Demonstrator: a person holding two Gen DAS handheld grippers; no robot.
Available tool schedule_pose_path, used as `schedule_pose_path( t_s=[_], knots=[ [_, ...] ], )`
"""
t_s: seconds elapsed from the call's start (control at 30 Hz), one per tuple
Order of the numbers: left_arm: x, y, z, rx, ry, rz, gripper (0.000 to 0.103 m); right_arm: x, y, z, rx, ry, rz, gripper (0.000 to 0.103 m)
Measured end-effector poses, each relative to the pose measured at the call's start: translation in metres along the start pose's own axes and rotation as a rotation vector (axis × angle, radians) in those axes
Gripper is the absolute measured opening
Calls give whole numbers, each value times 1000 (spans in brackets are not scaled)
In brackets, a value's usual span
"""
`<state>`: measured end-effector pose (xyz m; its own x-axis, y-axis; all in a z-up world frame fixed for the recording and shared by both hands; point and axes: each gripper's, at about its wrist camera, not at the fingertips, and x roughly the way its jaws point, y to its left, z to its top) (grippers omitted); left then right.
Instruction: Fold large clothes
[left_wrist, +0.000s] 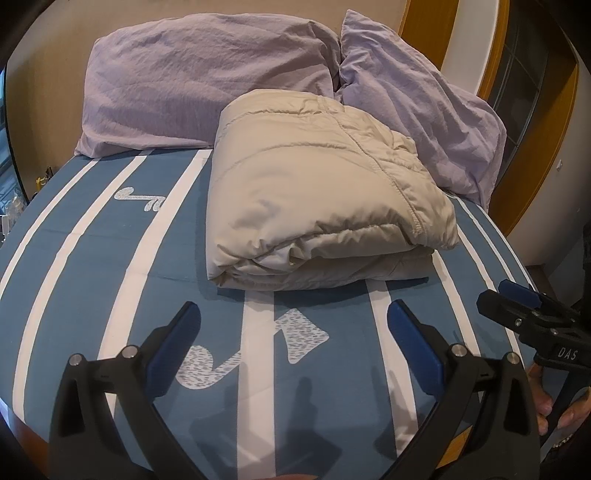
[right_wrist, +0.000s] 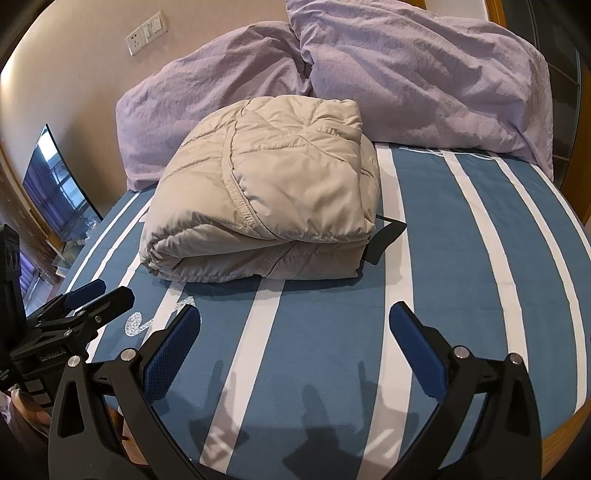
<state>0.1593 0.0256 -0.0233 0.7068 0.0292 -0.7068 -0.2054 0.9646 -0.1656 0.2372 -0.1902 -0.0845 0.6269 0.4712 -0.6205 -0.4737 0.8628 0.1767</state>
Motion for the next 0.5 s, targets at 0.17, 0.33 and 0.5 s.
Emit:
schedule_pose_path(
  t_s=[0.17,0.33,0.5],
  knots=[
    [0,-3,0,3,-1,-3,101,-2,0,-1,5,-1,6,102],
    [-1,-5,0,5,-1,-7,101,-2,-1,-1,7,0,6,102],
    [-1,-6,0,4,-2,-5,101,-2,-3,-1,10,3,12,102]
  ],
)
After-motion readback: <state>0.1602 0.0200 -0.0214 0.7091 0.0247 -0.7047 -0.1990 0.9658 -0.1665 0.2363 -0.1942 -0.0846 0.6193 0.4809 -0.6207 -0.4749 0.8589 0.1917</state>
